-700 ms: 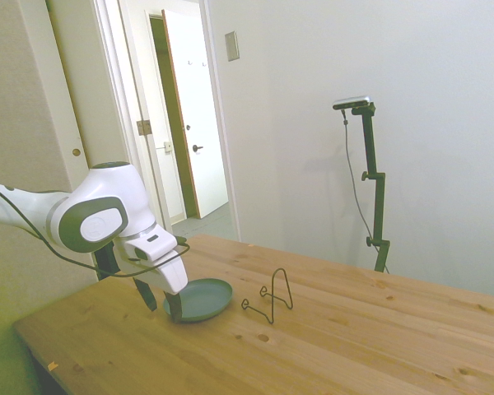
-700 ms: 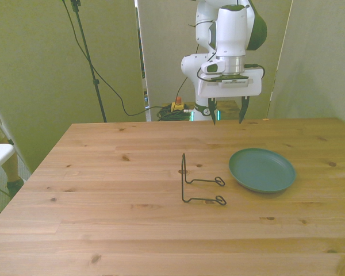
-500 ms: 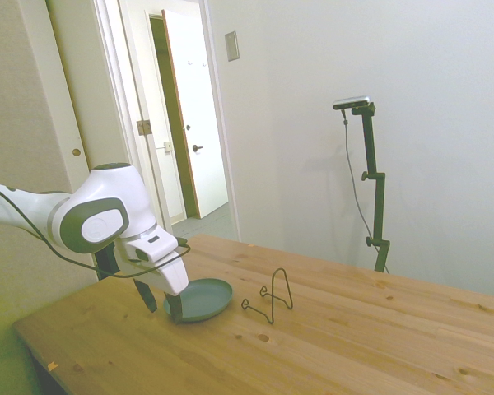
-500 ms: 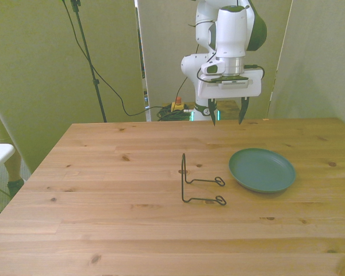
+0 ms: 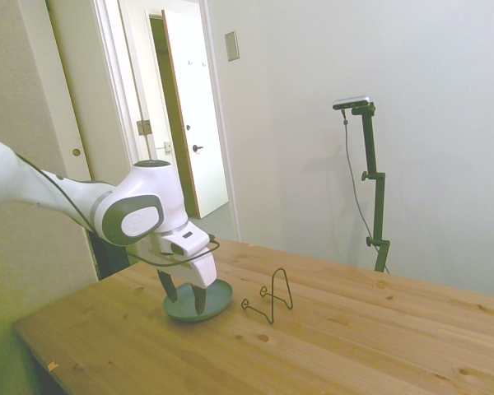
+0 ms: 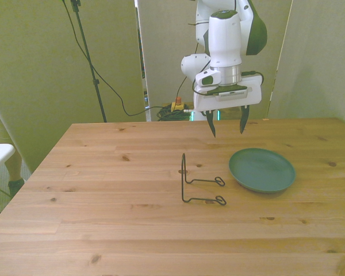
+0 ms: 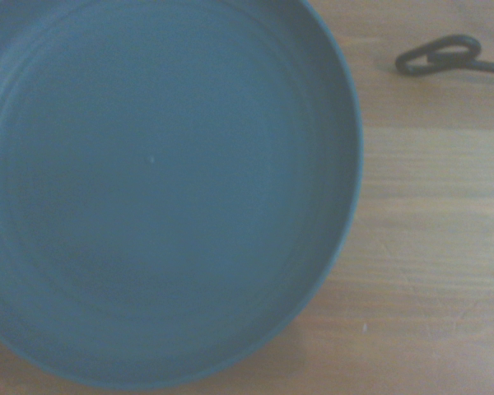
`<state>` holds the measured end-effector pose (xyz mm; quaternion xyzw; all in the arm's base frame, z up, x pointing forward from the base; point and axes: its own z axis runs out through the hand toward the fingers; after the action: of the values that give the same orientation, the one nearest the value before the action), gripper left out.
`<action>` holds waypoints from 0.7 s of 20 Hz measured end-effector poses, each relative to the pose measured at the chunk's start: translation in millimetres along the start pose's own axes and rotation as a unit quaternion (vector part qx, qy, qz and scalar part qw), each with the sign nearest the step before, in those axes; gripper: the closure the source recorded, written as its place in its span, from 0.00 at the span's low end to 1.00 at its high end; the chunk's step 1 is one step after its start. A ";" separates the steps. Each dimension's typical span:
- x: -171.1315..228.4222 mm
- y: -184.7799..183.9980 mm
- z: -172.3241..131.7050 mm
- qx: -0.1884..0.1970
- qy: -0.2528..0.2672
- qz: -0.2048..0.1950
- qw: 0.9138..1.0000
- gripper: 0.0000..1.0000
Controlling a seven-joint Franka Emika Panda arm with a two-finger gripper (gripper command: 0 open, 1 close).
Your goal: Load the plate
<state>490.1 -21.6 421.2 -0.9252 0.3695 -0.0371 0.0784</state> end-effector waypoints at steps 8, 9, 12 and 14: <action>57.4 -8.0 24.1 0.024 -0.049 -0.010 0.998 0.00; 62.6 -8.5 27.2 0.026 -0.053 -0.011 0.998 0.00; 75.4 -9.2 37.4 0.039 -0.072 -0.017 0.997 0.00; 81.4 -9.6 44.6 0.042 -0.083 -0.020 0.995 0.00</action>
<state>561.2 -65.7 379.8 -0.9280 0.3415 0.0229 0.1472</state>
